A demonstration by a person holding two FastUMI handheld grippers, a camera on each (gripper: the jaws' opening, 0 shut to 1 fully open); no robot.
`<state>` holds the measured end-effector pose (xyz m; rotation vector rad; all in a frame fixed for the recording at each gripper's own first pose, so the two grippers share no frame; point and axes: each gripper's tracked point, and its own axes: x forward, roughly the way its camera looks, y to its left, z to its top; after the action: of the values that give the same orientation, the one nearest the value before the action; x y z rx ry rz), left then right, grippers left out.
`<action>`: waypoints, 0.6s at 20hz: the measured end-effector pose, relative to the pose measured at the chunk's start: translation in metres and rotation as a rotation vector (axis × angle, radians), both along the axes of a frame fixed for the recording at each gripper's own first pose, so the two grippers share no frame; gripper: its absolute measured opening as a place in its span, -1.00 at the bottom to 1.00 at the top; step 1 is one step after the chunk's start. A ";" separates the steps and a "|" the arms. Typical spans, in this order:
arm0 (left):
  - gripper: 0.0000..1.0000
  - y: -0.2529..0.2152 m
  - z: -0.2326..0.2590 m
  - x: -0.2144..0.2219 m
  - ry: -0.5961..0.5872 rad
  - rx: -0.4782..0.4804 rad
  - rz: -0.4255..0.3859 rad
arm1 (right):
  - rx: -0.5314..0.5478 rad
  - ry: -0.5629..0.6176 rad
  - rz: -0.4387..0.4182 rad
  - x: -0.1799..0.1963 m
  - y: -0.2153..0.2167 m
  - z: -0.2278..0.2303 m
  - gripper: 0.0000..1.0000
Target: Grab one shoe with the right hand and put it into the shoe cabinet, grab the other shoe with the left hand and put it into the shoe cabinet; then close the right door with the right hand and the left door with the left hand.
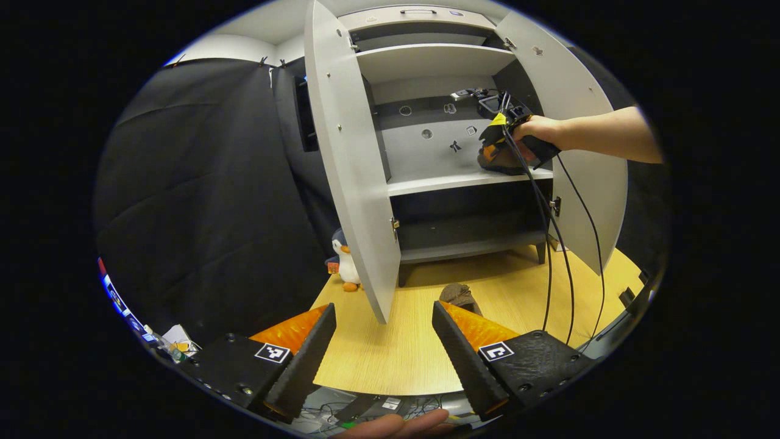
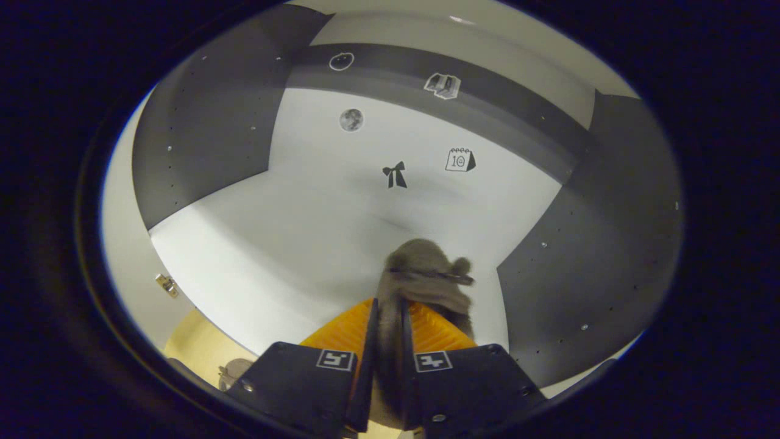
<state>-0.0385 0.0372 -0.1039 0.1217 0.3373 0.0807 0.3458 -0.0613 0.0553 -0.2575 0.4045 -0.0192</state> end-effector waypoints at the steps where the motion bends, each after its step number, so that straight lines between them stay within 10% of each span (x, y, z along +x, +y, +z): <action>1: 0.94 -0.002 0.002 0.001 -0.007 0.006 -0.007 | 0.001 -0.014 0.003 -0.002 0.000 0.003 -0.19; 5: 0.93 -0.006 0.001 0.007 -0.011 -0.015 -0.020 | 0.041 -0.021 0.028 -0.039 0.002 0.012 0.51; 12: 0.93 -0.036 -0.009 0.021 -0.019 -0.044 -0.108 | 0.222 -0.214 0.064 -0.160 -0.008 0.055 0.66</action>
<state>-0.0170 0.0016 -0.1127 0.0956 0.3133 -0.0320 0.1858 -0.0688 0.1101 -0.0482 0.1832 0.0605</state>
